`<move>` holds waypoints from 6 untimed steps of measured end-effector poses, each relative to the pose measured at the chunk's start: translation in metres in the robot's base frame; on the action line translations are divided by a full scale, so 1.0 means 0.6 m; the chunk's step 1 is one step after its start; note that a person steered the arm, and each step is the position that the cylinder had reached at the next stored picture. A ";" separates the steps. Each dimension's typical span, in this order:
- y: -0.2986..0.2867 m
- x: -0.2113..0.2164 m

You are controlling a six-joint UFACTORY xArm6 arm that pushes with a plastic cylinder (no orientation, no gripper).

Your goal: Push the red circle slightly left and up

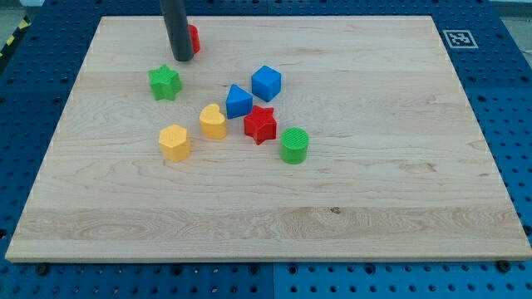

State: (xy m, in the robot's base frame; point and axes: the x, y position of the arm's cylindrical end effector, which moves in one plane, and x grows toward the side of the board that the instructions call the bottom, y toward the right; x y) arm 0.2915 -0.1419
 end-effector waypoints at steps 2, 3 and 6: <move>0.107 0.000; 0.120 -0.002; 0.037 -0.033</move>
